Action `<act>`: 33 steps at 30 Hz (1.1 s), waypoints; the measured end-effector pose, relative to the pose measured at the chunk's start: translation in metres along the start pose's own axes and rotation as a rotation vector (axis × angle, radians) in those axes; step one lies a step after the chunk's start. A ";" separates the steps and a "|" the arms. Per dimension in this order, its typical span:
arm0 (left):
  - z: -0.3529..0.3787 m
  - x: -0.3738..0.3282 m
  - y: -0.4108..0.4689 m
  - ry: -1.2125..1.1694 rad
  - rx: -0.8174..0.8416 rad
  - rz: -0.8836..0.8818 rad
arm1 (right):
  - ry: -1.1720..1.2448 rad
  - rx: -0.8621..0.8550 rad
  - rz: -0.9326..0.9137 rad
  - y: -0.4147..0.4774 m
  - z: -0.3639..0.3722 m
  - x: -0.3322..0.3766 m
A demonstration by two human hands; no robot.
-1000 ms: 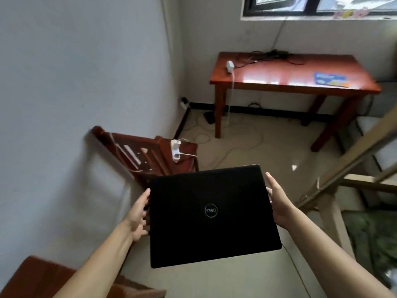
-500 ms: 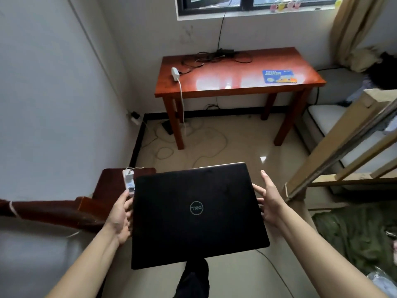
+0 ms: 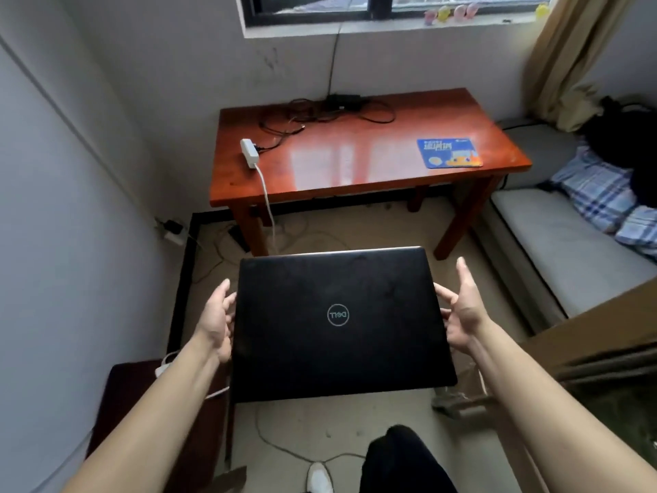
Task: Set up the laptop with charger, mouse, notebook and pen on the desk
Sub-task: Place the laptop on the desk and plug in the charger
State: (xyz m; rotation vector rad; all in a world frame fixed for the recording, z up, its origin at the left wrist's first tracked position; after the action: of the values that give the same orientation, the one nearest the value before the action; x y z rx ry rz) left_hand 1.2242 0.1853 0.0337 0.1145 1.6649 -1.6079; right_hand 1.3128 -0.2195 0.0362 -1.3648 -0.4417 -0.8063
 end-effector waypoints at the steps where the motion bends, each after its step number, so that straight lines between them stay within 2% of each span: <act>1: 0.013 -0.016 0.010 0.006 0.007 0.003 | 0.018 0.002 -0.006 0.013 0.001 0.012; 7: 0.085 -0.101 0.088 0.012 0.005 -0.011 | 0.106 0.017 0.000 0.112 0.005 0.086; 14: 0.185 -0.214 0.184 0.075 -0.038 -0.018 | 0.133 0.024 0.004 0.246 0.011 0.212; 20: 0.260 -0.306 0.244 0.030 0.015 -0.061 | 0.050 0.046 -0.001 0.331 0.025 0.329; 25: 0.288 -0.350 0.302 0.028 -0.010 -0.108 | 0.022 0.020 0.031 0.399 0.040 0.375; 33: 0.309 -0.405 0.423 0.030 0.007 -0.216 | -0.038 -0.085 0.116 0.511 0.074 0.400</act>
State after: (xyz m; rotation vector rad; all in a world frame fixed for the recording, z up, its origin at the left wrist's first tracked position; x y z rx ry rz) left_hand 1.8835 0.1766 -0.0280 -0.0403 1.7431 -1.7792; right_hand 1.9630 -0.2462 -0.0191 -1.4727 -0.3576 -0.7111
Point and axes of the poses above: each hand's wrist, its own y-axis towards the middle knuckle, its own z-axis out of the palm, x = y × z, the point moved 9 cm from there along y, towards the middle knuckle, and after that the axes turned 8 degrees about -z, right-handed, at the moved point
